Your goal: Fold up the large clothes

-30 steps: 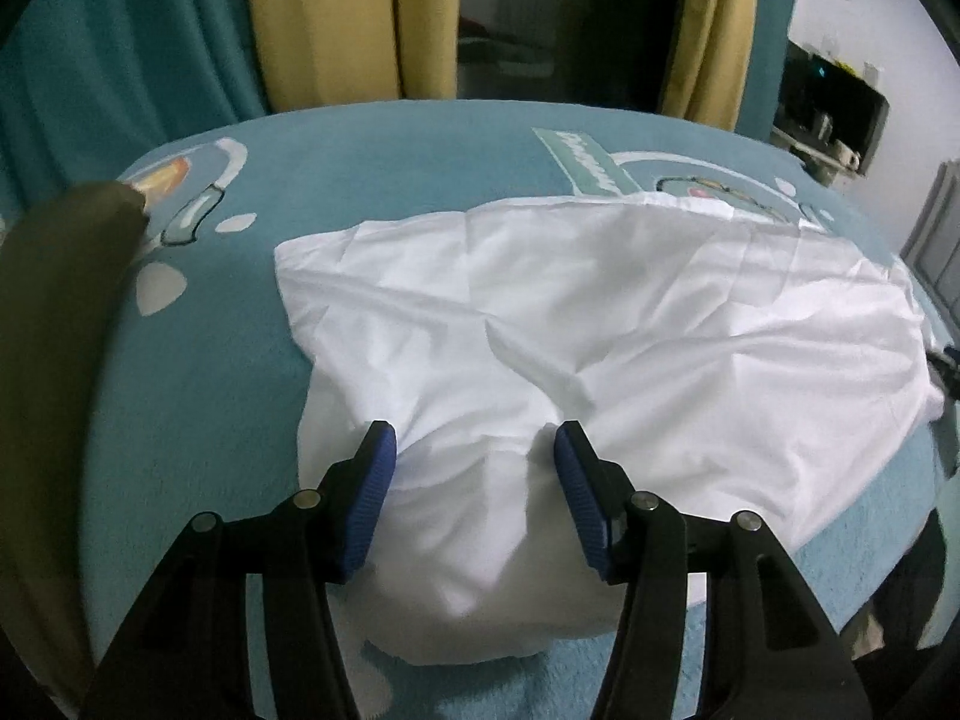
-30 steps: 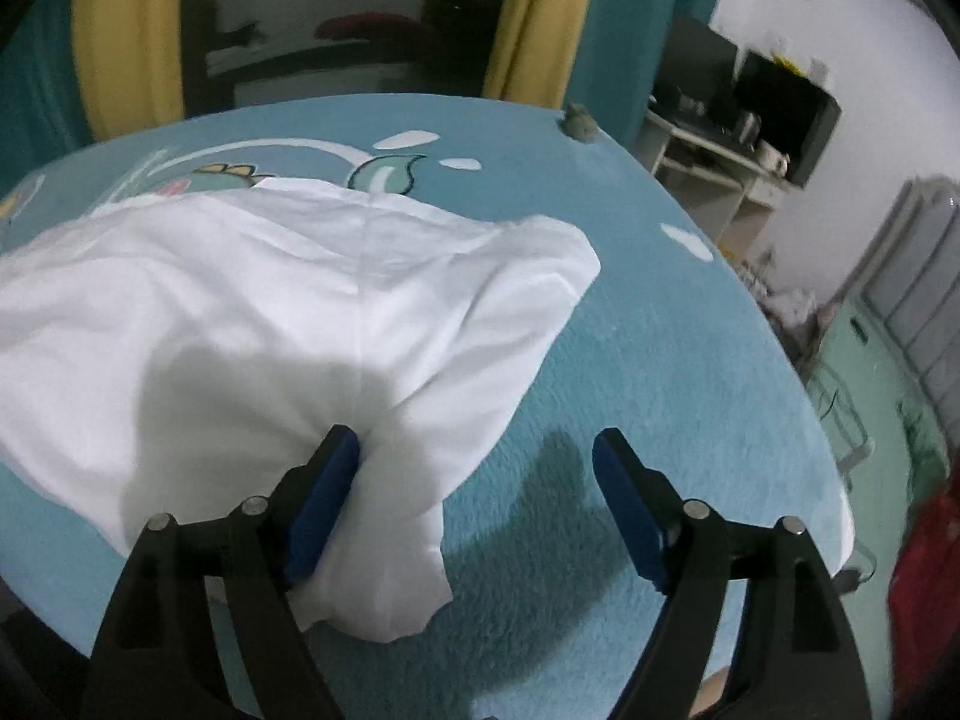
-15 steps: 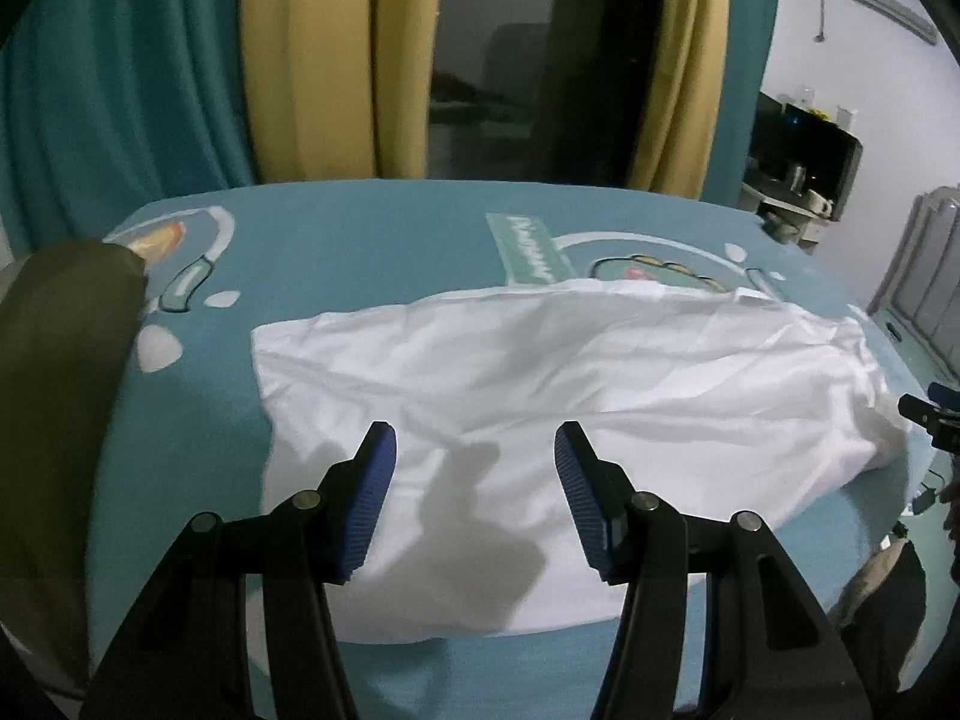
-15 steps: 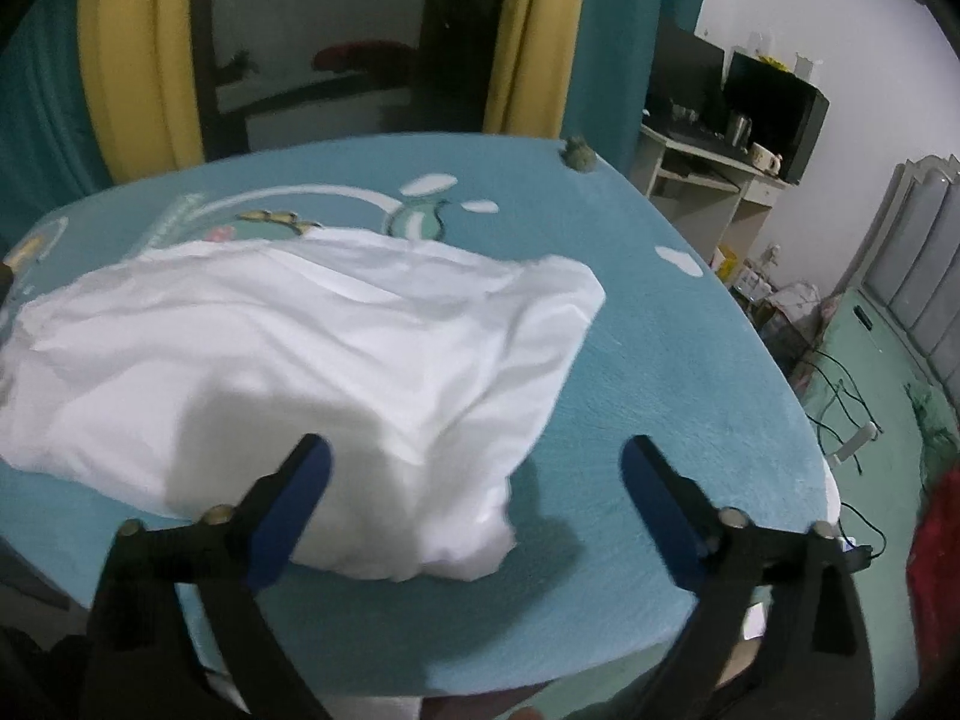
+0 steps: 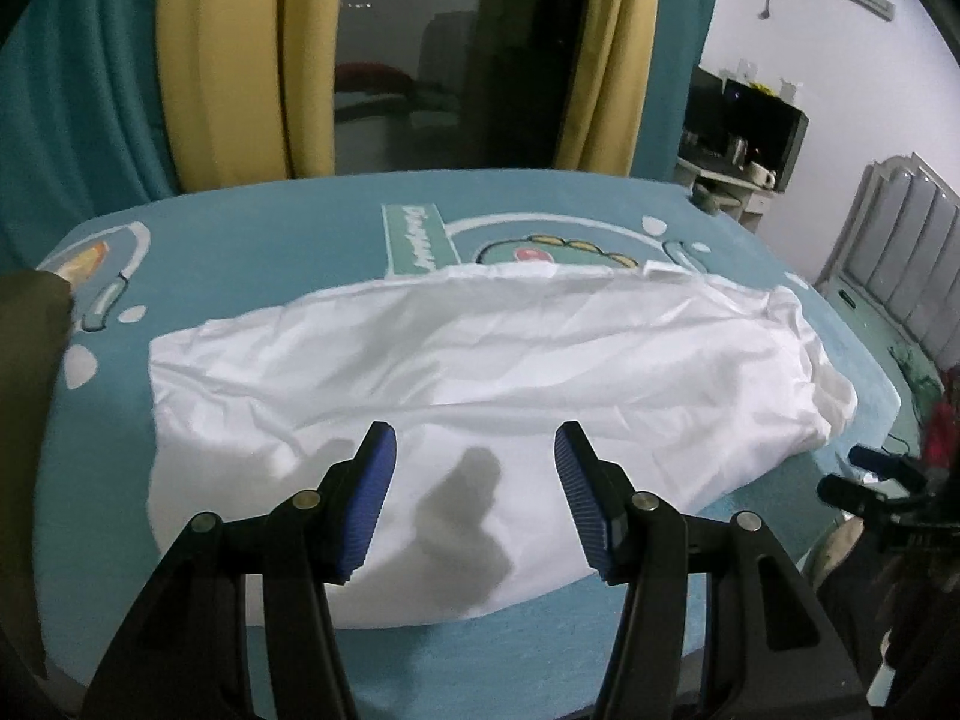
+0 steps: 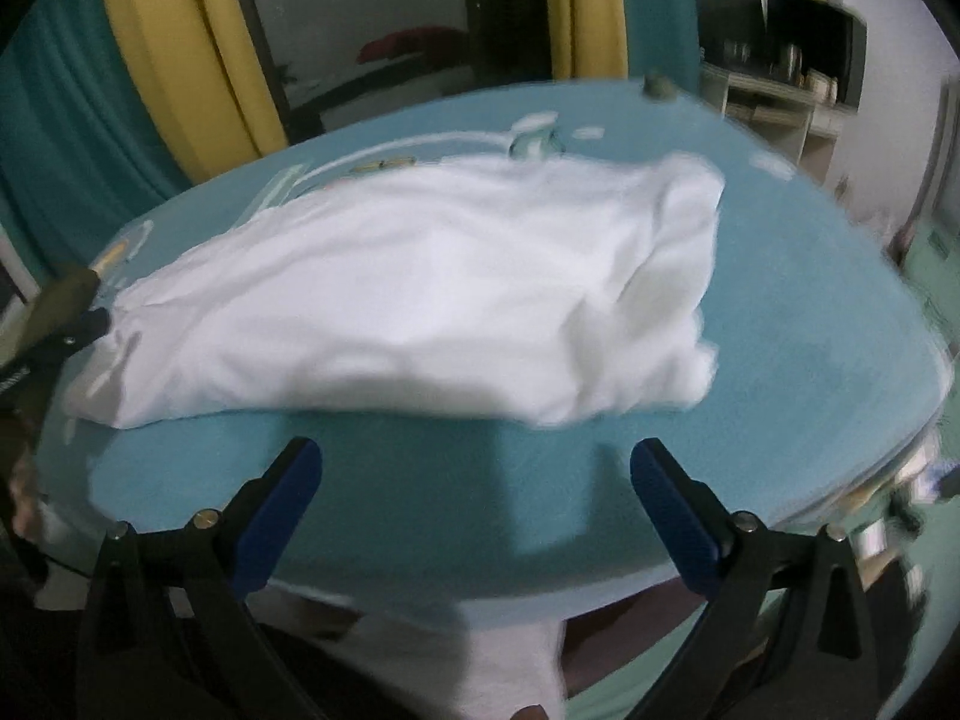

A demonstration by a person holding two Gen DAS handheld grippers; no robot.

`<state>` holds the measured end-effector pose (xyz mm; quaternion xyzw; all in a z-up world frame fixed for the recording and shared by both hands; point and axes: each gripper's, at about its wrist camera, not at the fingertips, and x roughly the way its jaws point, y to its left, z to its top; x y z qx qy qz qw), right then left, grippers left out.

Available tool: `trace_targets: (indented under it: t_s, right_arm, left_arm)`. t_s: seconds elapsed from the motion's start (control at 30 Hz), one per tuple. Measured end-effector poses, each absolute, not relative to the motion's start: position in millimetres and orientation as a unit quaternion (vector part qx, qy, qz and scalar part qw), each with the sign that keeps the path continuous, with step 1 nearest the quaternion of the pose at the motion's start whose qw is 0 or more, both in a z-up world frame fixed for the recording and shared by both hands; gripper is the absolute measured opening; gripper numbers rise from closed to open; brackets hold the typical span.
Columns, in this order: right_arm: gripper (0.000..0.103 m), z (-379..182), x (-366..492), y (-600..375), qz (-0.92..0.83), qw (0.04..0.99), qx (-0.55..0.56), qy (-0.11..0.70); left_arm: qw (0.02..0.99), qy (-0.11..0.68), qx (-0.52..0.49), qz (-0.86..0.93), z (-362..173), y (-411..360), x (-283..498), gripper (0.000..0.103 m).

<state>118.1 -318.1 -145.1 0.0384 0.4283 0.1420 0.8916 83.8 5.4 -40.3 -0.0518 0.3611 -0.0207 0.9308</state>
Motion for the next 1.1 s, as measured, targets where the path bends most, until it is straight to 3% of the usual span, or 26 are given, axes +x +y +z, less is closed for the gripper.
trace_targets:
  t_s: [0.37, 0.57, 0.8, 0.9, 0.97, 1.07, 1.1]
  right_arm:
    - [0.102, -148.7, 161.0, -334.9, 0.161, 0.894, 0.14, 0.393]
    - [0.103, -150.3, 202.2, -338.9, 0.195, 0.869, 0.252, 0.378]
    - [0.103, -148.8, 230.7, -314.1, 0.198, 0.863, 0.271, 0.377]
    - [0.101, -147.7, 234.5, -301.9, 0.2, 0.867, 0.256, 0.379]
    - [0.074, -149.8, 238.0, -297.3, 0.205, 0.862, 0.249, 0.39]
    - [0.049, -154.0, 243.4, -293.9, 0.229, 0.849, 0.262, 0.397]
    - [0.046, -152.6, 243.7, -291.4, 0.235, 0.849, 0.259, 0.397]
  left_arm:
    - [0.922, 0.381, -0.056, -0.038, -51.0, -14.7, 125.2, 0.058]
    - [0.926, 0.368, -0.072, -0.047, -43.7, -28.2, 160.3, 0.058]
    - [0.916, 0.393, -0.073, -0.042, -64.1, -37.1, 197.1, 0.058]
    - [0.895, 0.437, -0.073, -0.041, -83.4, -36.5, 210.5, 0.058]
    - [0.9, 0.431, -0.04, -0.04, -84.4, -43.1, 207.7, 0.058]
    - [0.9, 0.433, -0.045, -0.038, -85.3, -42.6, 207.5, 0.058]
    - [0.9, 0.433, -0.044, -0.04, -85.5, -42.7, 207.6, 0.058]
